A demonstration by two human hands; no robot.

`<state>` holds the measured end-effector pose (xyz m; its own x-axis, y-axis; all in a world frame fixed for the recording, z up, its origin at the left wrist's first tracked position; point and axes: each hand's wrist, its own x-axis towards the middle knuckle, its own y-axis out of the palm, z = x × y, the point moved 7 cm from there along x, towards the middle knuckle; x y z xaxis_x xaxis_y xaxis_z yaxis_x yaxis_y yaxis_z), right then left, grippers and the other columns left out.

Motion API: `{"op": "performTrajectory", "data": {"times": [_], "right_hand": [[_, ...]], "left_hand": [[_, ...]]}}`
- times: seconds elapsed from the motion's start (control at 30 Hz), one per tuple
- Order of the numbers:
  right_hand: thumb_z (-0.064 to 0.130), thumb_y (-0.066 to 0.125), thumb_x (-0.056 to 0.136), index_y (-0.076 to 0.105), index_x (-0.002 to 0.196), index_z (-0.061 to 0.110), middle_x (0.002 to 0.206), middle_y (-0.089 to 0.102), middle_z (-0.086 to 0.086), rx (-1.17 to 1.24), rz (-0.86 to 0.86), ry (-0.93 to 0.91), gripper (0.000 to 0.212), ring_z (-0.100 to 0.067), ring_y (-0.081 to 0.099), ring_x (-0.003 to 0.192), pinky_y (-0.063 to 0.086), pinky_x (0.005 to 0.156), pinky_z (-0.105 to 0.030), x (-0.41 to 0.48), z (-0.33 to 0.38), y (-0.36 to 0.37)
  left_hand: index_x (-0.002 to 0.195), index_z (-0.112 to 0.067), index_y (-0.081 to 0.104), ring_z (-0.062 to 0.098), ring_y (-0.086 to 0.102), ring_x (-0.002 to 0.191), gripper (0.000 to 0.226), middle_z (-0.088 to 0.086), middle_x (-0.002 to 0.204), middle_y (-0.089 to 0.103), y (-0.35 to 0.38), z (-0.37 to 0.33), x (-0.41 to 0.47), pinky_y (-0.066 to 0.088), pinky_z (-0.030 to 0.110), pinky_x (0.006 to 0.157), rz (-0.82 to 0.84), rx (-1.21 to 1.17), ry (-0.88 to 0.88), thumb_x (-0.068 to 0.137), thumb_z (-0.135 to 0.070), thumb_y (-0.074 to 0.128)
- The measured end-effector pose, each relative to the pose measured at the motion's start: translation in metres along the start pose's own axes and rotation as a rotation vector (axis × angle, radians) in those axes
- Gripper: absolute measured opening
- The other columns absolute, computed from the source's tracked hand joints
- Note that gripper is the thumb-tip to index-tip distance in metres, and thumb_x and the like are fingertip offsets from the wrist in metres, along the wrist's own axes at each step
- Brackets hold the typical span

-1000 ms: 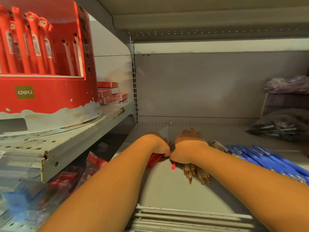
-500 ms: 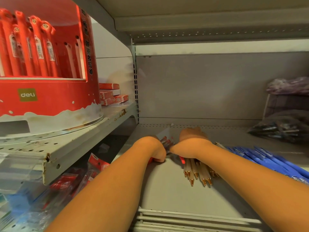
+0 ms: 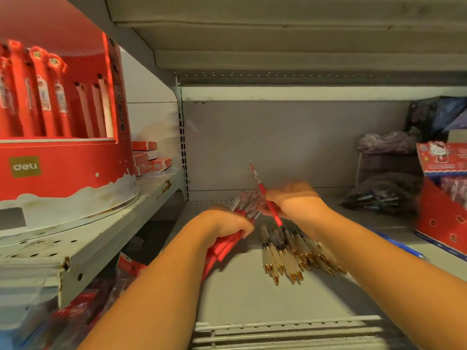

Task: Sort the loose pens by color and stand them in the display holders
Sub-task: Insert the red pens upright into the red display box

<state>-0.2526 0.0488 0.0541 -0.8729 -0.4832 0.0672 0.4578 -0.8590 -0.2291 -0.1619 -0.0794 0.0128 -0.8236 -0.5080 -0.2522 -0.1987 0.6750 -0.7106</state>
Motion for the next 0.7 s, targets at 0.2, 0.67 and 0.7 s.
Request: {"op": "performTrajectory", "data": {"times": [0.2, 0.67, 0.7], "right_hand": [[0.003, 0.059, 0.094, 0.065, 0.093, -0.008, 0.079, 0.074, -0.015, 0.552, 0.028, -0.219, 0.013, -0.017, 0.072, 0.070, 0.056, 0.062, -0.020, -0.041, 0.006, -0.040], [0.025, 0.056, 0.082, 0.064, 0.113, 0.008, 0.073, 0.064, 0.000, 0.787, 0.007, -0.328, 0.036, -0.008, 0.042, 0.048, 0.031, 0.040, -0.019, -0.127, -0.010, -0.162], [0.026, 0.055, 0.084, 0.064, 0.113, 0.007, 0.072, 0.062, 0.000, 0.800, -0.001, -0.318, 0.035, -0.008, 0.040, 0.047, 0.030, 0.039, -0.019, -0.132, -0.015, -0.174]], "left_hand": [[0.066, -0.012, 0.058, 0.018, 0.057, 0.048, 0.005, 0.002, 0.055, 0.058, 0.009, -0.047, -0.021, 0.045, 0.023, 0.050, -0.043, -0.383, 0.282, 0.066, -0.014, 0.062], [0.050, -0.019, 0.066, 0.022, 0.046, 0.045, 0.013, 0.013, 0.059, 0.054, 0.083, -0.167, -0.123, 0.039, 0.025, 0.049, 0.150, -0.871, 0.853, 0.060, -0.014, 0.060], [0.050, -0.019, 0.066, 0.021, 0.046, 0.045, 0.012, 0.013, 0.059, 0.053, 0.094, -0.176, -0.128, 0.038, 0.024, 0.048, 0.162, -0.879, 0.862, 0.059, -0.014, 0.060]]}}
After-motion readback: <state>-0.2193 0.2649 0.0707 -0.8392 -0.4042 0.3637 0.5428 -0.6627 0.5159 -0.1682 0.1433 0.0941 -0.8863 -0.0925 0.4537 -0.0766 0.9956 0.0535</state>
